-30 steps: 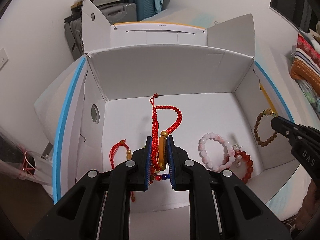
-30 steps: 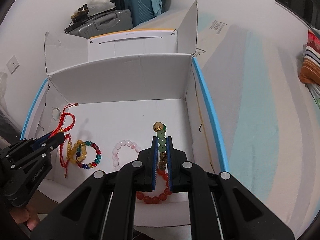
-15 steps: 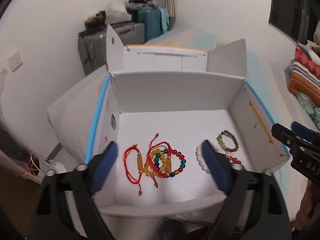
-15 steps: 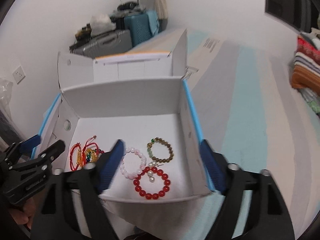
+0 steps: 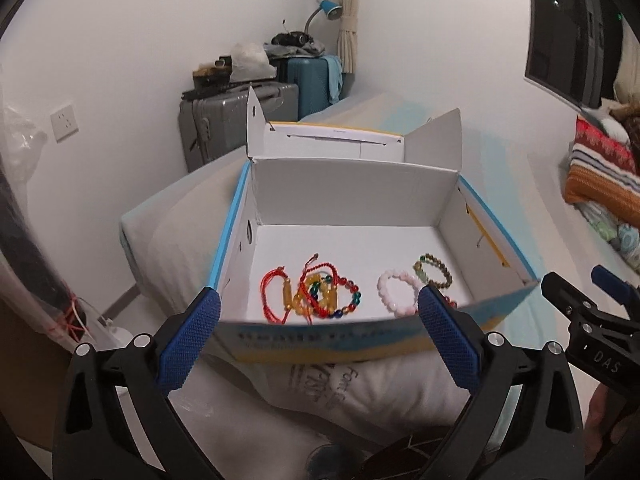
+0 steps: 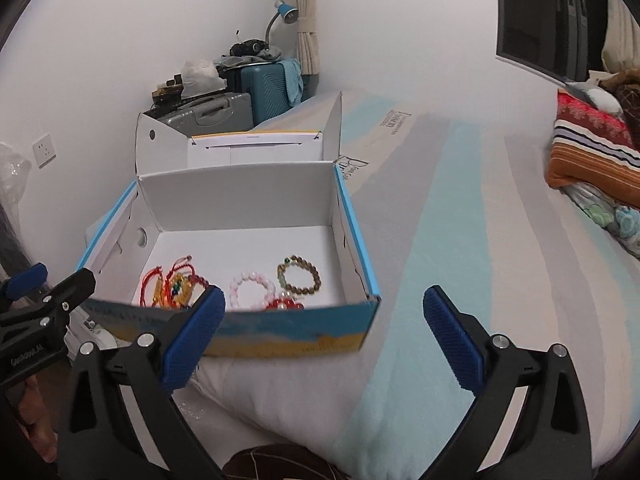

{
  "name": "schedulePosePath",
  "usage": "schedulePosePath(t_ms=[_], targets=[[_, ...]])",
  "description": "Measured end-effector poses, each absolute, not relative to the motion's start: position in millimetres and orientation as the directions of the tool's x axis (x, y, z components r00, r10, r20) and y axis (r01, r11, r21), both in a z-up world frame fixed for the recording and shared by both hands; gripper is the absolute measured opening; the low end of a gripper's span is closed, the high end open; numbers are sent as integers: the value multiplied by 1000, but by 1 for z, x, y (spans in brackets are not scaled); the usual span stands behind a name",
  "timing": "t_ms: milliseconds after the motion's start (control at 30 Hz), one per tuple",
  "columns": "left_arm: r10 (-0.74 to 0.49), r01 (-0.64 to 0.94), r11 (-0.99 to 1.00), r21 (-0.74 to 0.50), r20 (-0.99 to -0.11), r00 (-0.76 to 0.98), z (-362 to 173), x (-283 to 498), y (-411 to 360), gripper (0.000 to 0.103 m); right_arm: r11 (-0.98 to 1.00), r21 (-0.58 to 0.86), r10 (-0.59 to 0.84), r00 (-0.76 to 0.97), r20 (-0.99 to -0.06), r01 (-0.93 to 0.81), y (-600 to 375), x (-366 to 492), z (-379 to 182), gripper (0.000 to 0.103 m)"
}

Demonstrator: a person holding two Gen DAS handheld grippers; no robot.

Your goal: Organize jewelry

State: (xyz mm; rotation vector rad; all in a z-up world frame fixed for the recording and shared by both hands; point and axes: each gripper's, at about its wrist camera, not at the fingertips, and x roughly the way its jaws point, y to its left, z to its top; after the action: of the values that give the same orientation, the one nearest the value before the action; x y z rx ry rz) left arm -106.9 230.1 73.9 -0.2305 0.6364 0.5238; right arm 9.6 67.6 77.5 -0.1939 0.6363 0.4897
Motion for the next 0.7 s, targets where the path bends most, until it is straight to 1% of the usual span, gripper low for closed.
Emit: schedulePosePath(t_ms=[133,233,367,700], targets=[[366,-504,862,-54,-622,692,69,-114,216,97,879,-48,354,715,-602,-475,61,-4,71,95],[389,-508,861,-18,-618,683,67,-116,210,97,880,-54,347,718,-603,-472,59,-7,69,95],[405,-521,853,-5,-623,669,66,-115,210,97,881,-43,351,713,-607,-470,57,-8,68,95],[417,-542,841,2,-642,644,58,-110,212,97,883,-41,347,708,-615,-468,55,-6,67,95]])
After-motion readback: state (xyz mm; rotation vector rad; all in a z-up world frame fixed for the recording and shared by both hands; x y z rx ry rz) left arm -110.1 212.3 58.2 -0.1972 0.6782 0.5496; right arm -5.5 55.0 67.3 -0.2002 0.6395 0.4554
